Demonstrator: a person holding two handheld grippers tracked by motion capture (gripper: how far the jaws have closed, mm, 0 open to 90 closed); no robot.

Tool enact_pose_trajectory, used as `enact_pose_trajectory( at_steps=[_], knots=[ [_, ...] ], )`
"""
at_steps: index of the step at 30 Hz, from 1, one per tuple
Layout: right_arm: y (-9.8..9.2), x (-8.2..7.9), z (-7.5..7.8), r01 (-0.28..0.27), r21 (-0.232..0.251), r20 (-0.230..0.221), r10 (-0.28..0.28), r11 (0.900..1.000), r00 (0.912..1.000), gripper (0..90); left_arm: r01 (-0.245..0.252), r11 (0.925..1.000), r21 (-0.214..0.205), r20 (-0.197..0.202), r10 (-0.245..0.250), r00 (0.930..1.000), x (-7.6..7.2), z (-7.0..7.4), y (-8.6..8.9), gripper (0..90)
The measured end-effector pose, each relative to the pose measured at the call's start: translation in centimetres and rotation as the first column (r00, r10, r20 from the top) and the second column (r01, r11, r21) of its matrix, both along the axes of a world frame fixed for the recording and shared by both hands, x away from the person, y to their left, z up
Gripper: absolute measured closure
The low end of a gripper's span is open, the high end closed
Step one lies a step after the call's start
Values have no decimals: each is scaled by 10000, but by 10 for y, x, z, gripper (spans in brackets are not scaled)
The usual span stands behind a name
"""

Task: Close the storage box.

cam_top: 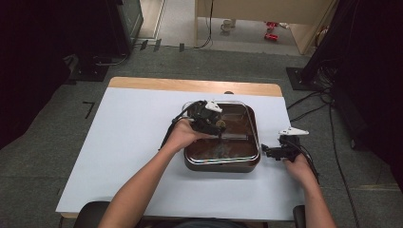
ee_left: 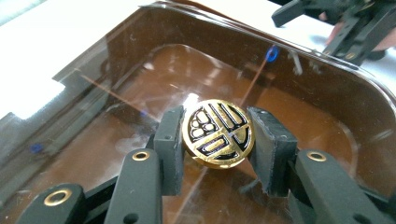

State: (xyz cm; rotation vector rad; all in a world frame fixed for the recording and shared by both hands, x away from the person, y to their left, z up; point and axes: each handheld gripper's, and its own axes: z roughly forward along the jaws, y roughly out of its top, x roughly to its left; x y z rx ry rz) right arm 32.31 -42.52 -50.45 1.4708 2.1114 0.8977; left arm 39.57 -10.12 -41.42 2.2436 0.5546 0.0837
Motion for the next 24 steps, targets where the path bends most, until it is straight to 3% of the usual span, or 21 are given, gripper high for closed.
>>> enact_pose_trajectory(
  at_steps=[9,11,15,19,24],
  knots=[
    [0,0,0,-13,-14,13,13,10000,10000,39,547,9985,-29,53,-547,9985,1,-5,-3,594],
    [0,0,0,-12,-9,10,12,10000,10000,39,891,9958,-200,-129,-894,9959,4,-7,2,594],
    [0,0,0,-13,-9,8,13,10000,10000,39,1044,9941,-293,-218,-1051,9942,7,-9,3,594],
    [0,0,0,4,7,-2,-4,10000,10000,39,1388,9902,-174,-227,-1392,9900,11,-10,-1,594],
    [0,0,0,0,-2,8,0,10000,10000,39,1070,9940,-222,-374,-1077,9935,10,-12,-2,588]
  ],
)
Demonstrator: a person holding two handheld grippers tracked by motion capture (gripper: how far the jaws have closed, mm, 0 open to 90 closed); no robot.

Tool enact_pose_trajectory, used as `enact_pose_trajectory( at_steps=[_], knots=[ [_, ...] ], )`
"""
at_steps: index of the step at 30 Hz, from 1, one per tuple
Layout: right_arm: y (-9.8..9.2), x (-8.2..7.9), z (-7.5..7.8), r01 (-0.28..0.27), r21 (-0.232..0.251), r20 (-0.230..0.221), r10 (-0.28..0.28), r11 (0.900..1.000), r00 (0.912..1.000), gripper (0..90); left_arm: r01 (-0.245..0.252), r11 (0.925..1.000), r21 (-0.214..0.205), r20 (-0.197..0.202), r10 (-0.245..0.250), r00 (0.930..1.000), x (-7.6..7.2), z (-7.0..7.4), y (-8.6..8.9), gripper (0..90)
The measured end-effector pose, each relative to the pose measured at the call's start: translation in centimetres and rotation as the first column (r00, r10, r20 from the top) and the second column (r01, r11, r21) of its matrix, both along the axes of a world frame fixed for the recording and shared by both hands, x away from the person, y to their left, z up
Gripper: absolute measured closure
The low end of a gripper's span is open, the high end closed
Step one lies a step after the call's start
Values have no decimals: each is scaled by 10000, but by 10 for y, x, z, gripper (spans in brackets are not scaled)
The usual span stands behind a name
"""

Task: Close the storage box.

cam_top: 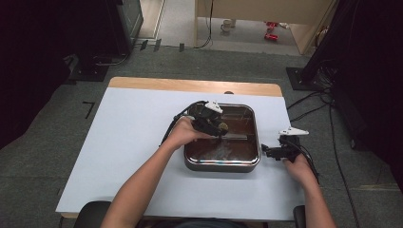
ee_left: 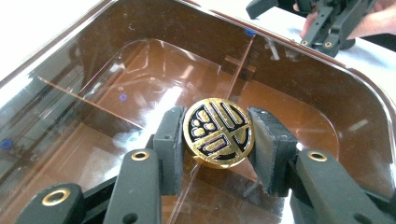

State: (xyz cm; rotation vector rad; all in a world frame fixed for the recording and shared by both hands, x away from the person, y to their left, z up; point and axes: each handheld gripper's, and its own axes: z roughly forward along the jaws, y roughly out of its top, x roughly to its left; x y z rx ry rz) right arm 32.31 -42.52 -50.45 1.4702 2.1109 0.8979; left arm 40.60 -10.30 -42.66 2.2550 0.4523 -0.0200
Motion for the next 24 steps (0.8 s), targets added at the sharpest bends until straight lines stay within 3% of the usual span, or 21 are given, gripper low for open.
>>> enact_pose_trajectory(
  at_steps=[2,5,9,13,16,24],
  knots=[
    [0,0,0,1,1,1,-1,10000,10000,39,-196,9998,77,85,195,9998,-1,1,-1,571],
    [0,0,0,7,0,4,-7,10000,10000,39,-531,9986,-15,-97,531,9985,-1,3,0,503],
    [0,0,0,7,12,10,-7,10000,10000,39,-704,9974,-153,-310,699,9971,-2,8,5,482],
    [0,0,0,-1,8,-10,1,10000,10000,39,-914,9954,-290,-281,906,9955,-7,16,11,440],
    [0,0,0,9,24,-7,-9,10000,10000,40,-1182,9921,-409,-264,1172,9928,-10,19,16,414],
    [0,0,0,8,16,-1,-8,10000,10000,40,-1875,9820,-222,-88,1873,9823,-19,26,32,323]
  ],
)
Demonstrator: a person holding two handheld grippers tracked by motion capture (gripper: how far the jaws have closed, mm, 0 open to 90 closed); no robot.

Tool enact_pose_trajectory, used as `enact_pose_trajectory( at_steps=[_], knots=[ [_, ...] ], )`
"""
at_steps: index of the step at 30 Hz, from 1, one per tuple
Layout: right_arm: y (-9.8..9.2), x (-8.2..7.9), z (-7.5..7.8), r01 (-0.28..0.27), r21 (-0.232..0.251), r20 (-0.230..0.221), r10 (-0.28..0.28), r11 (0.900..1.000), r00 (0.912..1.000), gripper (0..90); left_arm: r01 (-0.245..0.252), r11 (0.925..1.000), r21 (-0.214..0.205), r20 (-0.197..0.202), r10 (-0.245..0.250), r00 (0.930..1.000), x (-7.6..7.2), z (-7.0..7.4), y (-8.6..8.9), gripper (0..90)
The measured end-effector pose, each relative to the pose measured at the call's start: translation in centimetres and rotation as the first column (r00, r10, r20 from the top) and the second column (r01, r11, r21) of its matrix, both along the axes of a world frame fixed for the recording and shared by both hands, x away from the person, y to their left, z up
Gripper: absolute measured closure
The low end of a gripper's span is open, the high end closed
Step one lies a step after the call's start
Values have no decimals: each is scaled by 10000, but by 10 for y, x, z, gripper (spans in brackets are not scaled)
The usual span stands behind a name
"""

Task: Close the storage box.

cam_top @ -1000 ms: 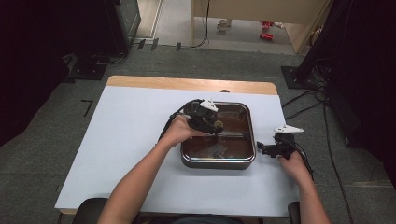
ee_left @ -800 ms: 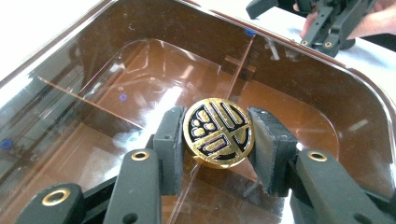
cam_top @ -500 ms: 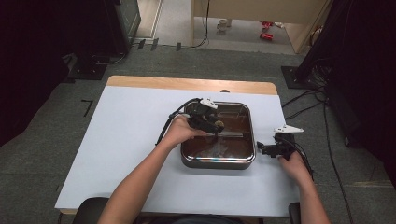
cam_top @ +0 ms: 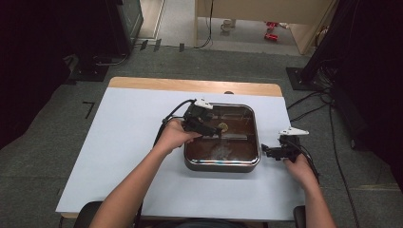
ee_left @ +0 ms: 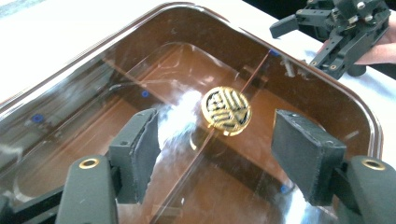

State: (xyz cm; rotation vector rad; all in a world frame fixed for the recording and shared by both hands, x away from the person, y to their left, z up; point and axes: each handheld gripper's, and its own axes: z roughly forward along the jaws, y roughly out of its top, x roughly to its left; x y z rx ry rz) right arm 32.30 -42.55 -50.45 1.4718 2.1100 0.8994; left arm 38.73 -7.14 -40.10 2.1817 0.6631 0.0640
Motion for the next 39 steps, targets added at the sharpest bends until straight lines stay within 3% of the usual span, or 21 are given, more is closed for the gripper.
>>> enact_pose_trajectory(
  at_steps=[7,14,17,20,26,29,32,36,39],
  knots=[
    [0,0,0,-9,-7,3,9,10000,10000,40,-794,9968,-98,-131,793,9968,-5,5,19,273],
    [0,0,0,-12,-6,4,12,10000,10000,40,-1505,9881,-300,155,1511,9884,-13,10,42,254],
    [0,0,0,-16,-3,12,16,10000,10000,40,-1536,9857,-688,382,1564,9870,-22,12,58,246],
    [0,0,0,-5,4,3,5,10000,10000,40,-1778,9823,-591,588,1812,9817,-28,10,71,239],
    [0,0,0,-10,1,2,10,10000,10000,39,-2410,9699,-349,979,2433,9650,-39,2,97,230],
    [0,0,0,-11,-3,6,11,10000,10000,39,-2780,9600,-338,1088,2800,9538,-43,-3,111,229],
    [0,0,0,-10,-3,8,10,10000,10000,40,-2996,9534,-363,1090,3018,9471,-47,-7,121,229],
    [0,0,0,-11,-2,6,11,10000,10000,39,-3595,9328,-244,1332,3594,9236,-55,-14,136,227],
    [0,0,0,-9,-18,6,9,10000,10000,39,-3731,9268,-436,1311,3756,9175,-62,-21,145,225]
  ],
)
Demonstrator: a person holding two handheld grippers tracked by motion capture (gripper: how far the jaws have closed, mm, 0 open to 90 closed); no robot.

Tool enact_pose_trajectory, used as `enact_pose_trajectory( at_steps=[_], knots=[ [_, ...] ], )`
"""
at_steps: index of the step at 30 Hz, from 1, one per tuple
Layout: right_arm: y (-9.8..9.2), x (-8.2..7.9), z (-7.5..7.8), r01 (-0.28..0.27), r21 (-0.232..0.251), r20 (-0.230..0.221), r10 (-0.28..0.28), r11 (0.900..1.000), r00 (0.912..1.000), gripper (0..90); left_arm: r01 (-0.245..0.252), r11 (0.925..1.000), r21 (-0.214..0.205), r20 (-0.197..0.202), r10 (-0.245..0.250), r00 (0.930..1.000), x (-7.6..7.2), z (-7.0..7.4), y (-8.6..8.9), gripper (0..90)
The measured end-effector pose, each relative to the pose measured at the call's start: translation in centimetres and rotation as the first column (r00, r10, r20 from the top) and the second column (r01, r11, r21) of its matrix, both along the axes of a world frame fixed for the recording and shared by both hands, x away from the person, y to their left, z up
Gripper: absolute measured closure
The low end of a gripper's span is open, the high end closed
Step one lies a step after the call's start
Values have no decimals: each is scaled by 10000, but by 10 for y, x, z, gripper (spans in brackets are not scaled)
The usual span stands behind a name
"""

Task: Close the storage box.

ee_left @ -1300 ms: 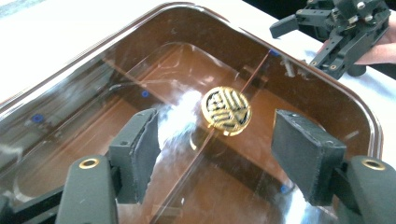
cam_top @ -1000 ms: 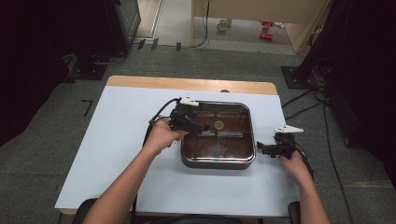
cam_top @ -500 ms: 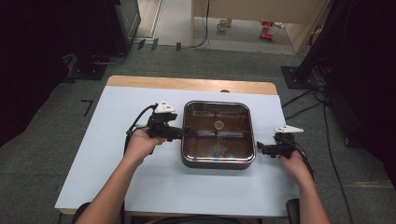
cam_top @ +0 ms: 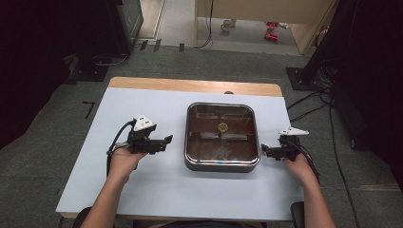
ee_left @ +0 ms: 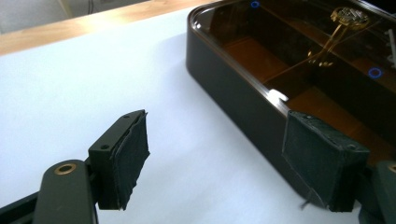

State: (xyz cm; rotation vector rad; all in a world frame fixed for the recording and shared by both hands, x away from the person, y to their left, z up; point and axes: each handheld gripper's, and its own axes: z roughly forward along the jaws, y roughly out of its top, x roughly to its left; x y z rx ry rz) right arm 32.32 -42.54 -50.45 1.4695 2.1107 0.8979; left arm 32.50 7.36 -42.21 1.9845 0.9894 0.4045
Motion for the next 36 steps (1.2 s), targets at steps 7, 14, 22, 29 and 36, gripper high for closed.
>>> enact_pose_trajectory(
  at_steps=[7,14,22,29,36],
  knots=[
    [0,0,0,-6,-5,-3,6,10000,10000,39,-529,9981,306,-227,537,9983,-9,-29,12,226],
    [0,0,0,-20,-20,3,20,10000,10000,39,-863,9906,1060,-553,925,9942,-17,-57,7,227],
    [0,0,0,-19,-11,5,19,10000,10000,39,-662,9881,1389,-909,793,9927,-17,-71,2,243],
    [0,0,0,-14,-6,-9,13,10000,10000,39,-456,9877,1499,-570,547,9969,-18,-75,1,206],
    [0,0,0,-8,10,-8,8,10000,10000,39,-522,9883,1433,-468,595,9971,-20,-76,1,199]
  ],
)
